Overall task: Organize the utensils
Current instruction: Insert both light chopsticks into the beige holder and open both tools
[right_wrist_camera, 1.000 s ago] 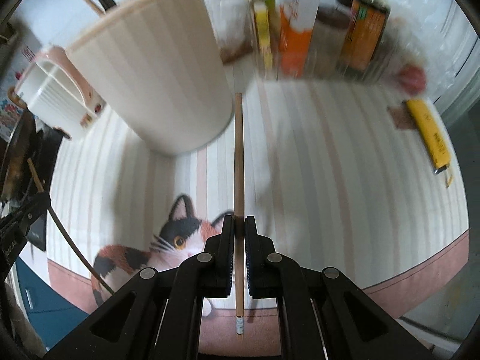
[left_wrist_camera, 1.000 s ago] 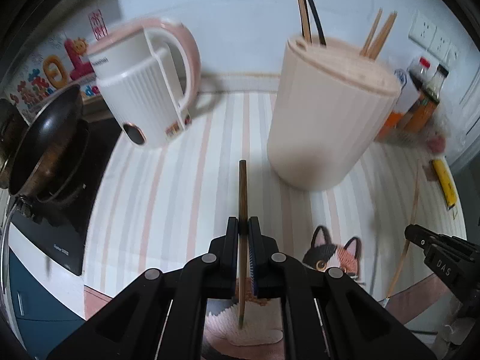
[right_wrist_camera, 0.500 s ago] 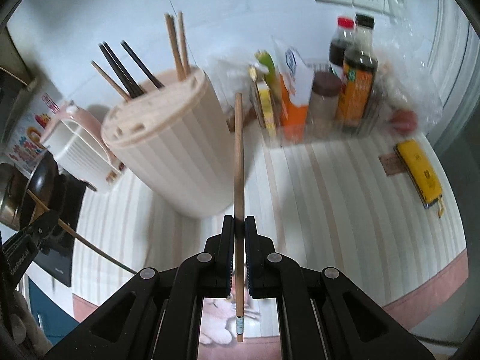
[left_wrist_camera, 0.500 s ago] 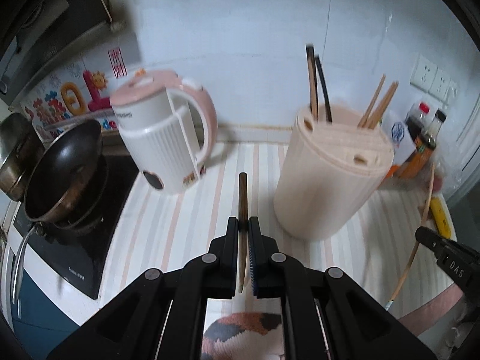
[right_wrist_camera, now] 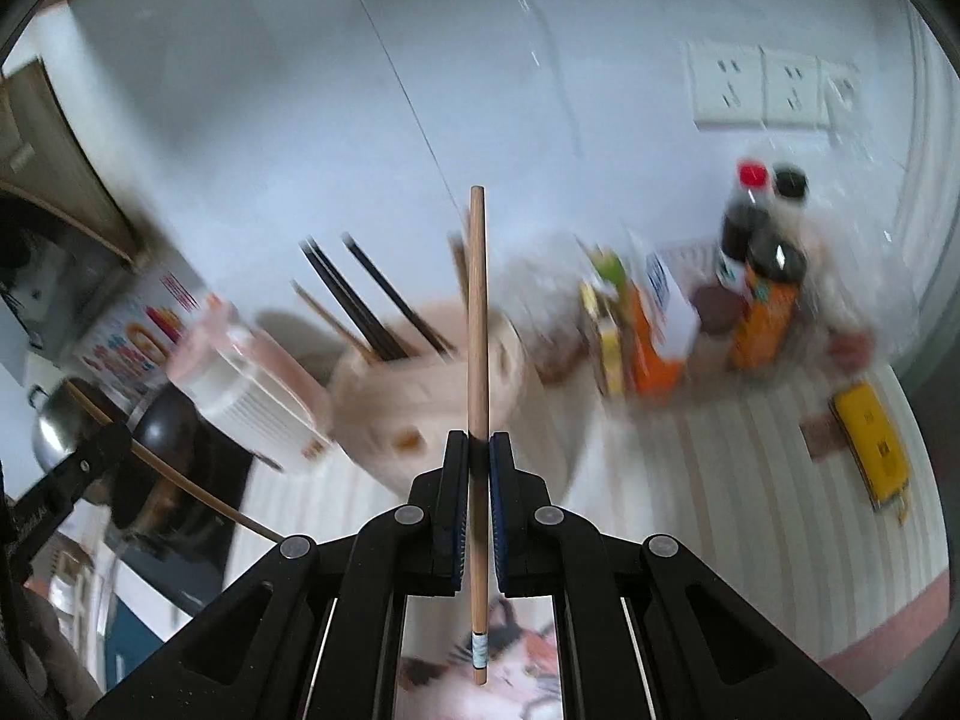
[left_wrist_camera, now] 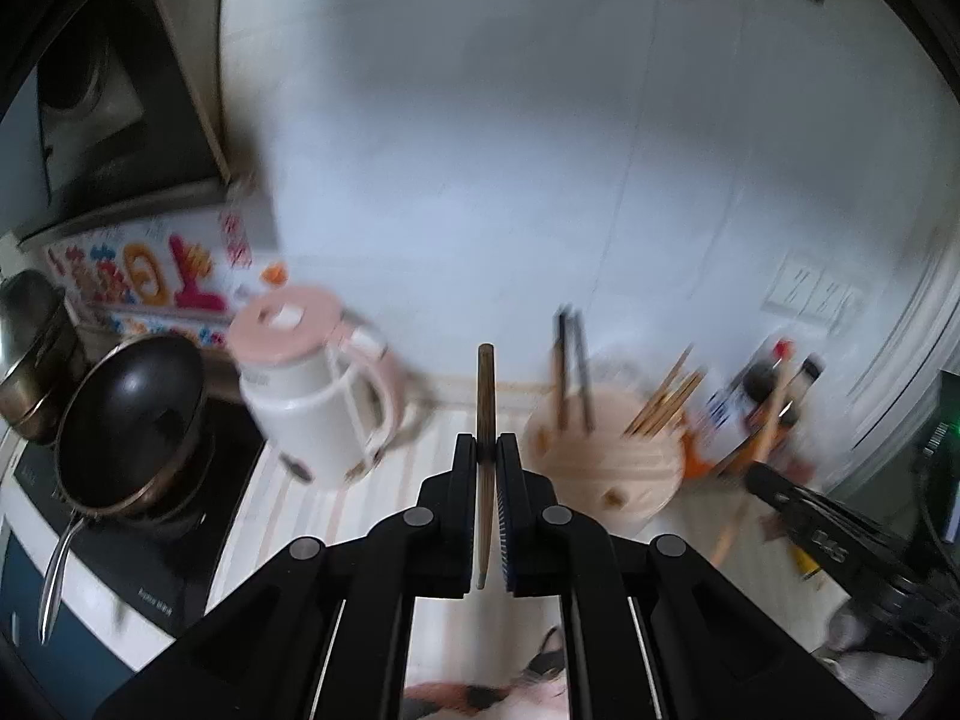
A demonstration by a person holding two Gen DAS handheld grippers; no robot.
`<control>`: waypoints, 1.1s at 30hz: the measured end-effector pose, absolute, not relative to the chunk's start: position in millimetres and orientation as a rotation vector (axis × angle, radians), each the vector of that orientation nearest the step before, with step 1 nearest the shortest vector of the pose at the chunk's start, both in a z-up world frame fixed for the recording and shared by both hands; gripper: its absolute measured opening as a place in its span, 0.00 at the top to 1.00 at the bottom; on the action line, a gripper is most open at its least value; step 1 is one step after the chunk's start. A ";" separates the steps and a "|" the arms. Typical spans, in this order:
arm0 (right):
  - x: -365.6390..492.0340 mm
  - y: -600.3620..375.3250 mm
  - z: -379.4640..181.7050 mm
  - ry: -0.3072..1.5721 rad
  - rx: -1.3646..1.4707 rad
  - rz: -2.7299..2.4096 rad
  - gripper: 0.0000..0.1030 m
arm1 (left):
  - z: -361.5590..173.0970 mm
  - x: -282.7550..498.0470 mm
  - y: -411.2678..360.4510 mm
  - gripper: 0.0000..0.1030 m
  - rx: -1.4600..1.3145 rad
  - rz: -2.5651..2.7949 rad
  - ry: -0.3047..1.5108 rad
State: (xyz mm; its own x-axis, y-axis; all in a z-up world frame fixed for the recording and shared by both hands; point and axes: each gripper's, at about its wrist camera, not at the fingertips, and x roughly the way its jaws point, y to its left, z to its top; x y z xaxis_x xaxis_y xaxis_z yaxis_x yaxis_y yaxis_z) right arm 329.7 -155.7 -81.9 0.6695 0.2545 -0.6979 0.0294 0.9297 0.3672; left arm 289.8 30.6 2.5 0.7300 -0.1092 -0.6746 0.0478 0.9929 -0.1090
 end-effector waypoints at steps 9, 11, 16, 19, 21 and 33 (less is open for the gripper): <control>393.1 -164.6 -11.6 0.696 0.393 0.183 0.93 | 61.7 316.0 1.6 0.96 -0.123 -0.155 0.643; 407.0 -164.8 -5.4 0.680 0.391 0.184 0.93 | 65.2 328.8 -3.4 0.96 -0.130 -0.164 0.637; 445.3 -165.2 -8.5 0.655 0.395 0.184 0.93 | 54.0 369.9 -16.1 0.96 -0.136 -0.167 0.653; 462.9 -166.4 -16.6 0.638 0.394 0.177 0.93 | 37.2 391.3 -20.2 0.96 -0.136 -0.162 0.686; 473.8 -167.2 -25.9 0.623 0.392 0.168 0.93 | 22.7 406.0 -20.9 0.96 -0.139 -0.162 0.718; 489.7 -164.3 -59.9 0.689 0.337 0.167 0.75 | -13.8 413.6 -21.8 0.84 -0.089 -0.124 0.866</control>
State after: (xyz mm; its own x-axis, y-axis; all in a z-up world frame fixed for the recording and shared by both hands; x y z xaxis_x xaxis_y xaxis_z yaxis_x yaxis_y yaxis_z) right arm 489.7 -164.3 -59.9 0.7611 0.2610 -0.5939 -0.0405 0.9328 0.3580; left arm 413.6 -21.8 -13.8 0.6417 -0.1447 -0.7532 0.0727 0.9891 -0.1281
